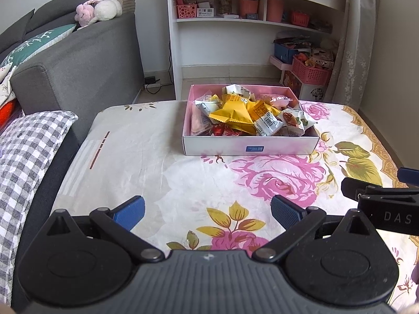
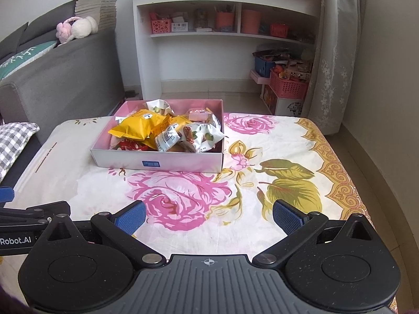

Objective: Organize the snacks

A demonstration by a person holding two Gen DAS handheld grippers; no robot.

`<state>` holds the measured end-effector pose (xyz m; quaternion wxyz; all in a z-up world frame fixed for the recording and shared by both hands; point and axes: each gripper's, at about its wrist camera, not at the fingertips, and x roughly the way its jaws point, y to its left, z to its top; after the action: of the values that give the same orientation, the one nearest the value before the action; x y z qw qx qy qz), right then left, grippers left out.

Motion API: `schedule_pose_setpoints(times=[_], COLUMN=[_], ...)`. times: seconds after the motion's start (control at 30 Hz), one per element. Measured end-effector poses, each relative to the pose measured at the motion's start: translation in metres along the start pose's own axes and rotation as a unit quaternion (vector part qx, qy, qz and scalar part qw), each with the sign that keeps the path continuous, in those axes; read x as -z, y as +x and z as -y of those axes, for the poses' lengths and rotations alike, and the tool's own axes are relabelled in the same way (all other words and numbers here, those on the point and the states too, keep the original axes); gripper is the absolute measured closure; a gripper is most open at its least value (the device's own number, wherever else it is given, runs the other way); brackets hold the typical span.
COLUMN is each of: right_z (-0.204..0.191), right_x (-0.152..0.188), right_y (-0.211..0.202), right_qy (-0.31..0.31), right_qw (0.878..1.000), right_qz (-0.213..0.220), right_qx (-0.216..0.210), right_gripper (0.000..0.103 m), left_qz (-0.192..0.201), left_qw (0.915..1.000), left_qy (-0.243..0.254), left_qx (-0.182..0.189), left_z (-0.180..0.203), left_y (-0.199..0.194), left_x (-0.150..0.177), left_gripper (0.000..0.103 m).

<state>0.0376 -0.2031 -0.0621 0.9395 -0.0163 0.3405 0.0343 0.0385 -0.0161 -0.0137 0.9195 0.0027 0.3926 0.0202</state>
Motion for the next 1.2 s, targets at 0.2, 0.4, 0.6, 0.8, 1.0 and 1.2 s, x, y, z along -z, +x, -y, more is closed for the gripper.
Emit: schedule_pose_setpoints(times=[0.2,0.4,0.6,0.8,1.0,1.2], right_z=[-0.0003,-0.0035,-0.0035,-0.0036,-0.0037,-0.0036], right_x=[0.0005,0.0019,0.0019,0.0022,0.0023,0.003], right_y=[0.0008,0.003,0.003,0.0034,0.0035,0.0043], right_qy=[-0.001,-0.007,-0.006,-0.006,-0.007,-0.007], right_qw=[1.0,1.0,1.0,1.0,1.0,1.0], right_qz=[-0.002,-0.007,-0.007,-0.007,-0.007,-0.008], right_qx=[0.0,-0.001,-0.001,-0.001,-0.001,-0.003], right_gripper=[0.0,0.0,0.0,0.0,0.0,0.0], left_qz=[-0.003,-0.003,-0.004,-0.007,-0.011,-0.011], left_qw=[1.0,1.0,1.0,1.0,0.9999,0.9999], left_qy=[-0.001,-0.002,-0.002,-0.003,-0.004,-0.005], left_qx=[0.004,0.001,0.002,0.004,0.007,0.008], left_z=[-0.0003,-0.001,-0.0008,-0.0012,-0.0014,-0.0013], left_y=[0.0002,0.0007,0.001,0.0022,0.0033,0.0029], left_x=[0.0002,-0.0003,-0.0001,0.0,0.001,0.0011], left_gripper=[0.0,0.0,0.0,0.0,0.0,0.0])
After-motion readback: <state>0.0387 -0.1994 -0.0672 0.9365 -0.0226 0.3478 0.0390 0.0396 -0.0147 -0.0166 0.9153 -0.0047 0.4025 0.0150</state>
